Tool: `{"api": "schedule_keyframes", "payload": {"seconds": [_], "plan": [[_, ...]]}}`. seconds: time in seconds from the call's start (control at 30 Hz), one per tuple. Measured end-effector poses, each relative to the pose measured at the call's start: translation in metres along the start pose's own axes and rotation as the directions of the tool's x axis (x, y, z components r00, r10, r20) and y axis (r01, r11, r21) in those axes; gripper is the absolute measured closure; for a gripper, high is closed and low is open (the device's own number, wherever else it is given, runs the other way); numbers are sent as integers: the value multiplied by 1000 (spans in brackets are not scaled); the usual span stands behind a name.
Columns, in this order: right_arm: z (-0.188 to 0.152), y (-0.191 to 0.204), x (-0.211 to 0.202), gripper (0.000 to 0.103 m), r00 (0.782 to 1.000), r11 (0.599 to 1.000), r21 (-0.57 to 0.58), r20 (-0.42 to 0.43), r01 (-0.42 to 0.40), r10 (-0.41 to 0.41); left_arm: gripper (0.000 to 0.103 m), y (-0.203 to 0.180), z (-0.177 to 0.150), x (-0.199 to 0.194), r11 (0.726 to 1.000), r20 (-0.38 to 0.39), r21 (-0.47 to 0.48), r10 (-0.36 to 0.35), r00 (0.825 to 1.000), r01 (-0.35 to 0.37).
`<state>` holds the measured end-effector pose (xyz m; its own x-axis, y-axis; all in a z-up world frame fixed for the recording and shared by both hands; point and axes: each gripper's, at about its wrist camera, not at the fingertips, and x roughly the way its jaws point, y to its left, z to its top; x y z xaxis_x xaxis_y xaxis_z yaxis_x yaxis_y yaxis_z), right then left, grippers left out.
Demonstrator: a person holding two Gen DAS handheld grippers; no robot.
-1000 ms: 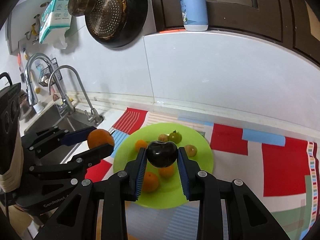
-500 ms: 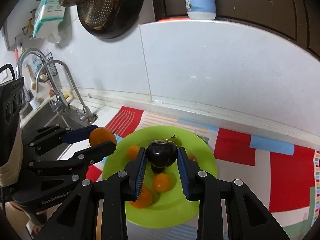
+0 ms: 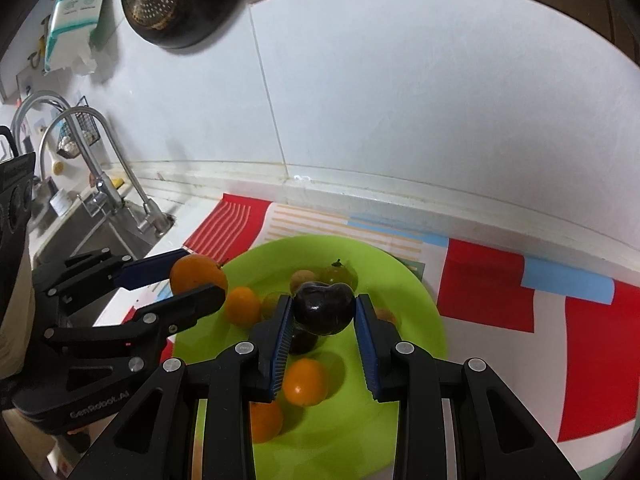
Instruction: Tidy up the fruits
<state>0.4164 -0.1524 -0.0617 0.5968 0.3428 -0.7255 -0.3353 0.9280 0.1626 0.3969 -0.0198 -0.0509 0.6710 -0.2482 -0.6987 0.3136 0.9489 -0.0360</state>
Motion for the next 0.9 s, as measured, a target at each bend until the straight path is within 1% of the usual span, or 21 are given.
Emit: {"api": "schedule_keyframes", "payload": {"seconds": [0.2, 0.23, 0.27, 0.4, 0.43, 0.5, 0.67, 0.73, 0.8, 0.9], "plan": [[-1, -7, 7, 70, 1000, 1000, 14, -8, 7, -7, 63, -7, 1, 7, 1000, -17, 13, -23, 1000, 23], [0, -8, 8, 65, 1000, 1000, 17, -10, 9, -9, 63, -8, 1, 8, 1000, -19, 14, -25, 1000, 25], [0, -9, 7, 63, 1000, 1000, 22, -7, 16, -16, 63, -9, 0, 9, 999, -24, 13, -29, 999, 29], [0, -13, 4, 62, 1000, 999, 35, 1, 28, -28, 62, -12, -1, 10, 999, -38, 17, -42, 998, 43], [-1, -13, 2, 62, 1000, 999, 39, 2, 29, -29, 57, -13, -1, 10, 999, -36, 20, -39, 999, 40], [-2, -14, -3, 62, 999, 999, 39, 7, 38, -38, 51, -14, -2, 4, 999, -15, 28, -25, 1000, 25], [-6, -13, -18, 62, 998, 997, 43, 21, 58, -59, 49, -18, 1, -13, 999, 18, 38, -10, 1000, 9], [-8, -11, -27, 62, 997, 997, 41, 31, 65, -67, 44, -18, 1, -23, 1000, 36, 31, -4, 999, 3], [-9, -8, -38, 62, 996, 996, 38, 49, 75, -77, 42, -19, 2, -32, 1000, 52, 26, 4, 999, -6], [-11, -4, -51, 62, 995, 996, 43, 66, 79, -81, 36, -22, 1, -51, 999, 81, 19, 26, 996, -27]]}}
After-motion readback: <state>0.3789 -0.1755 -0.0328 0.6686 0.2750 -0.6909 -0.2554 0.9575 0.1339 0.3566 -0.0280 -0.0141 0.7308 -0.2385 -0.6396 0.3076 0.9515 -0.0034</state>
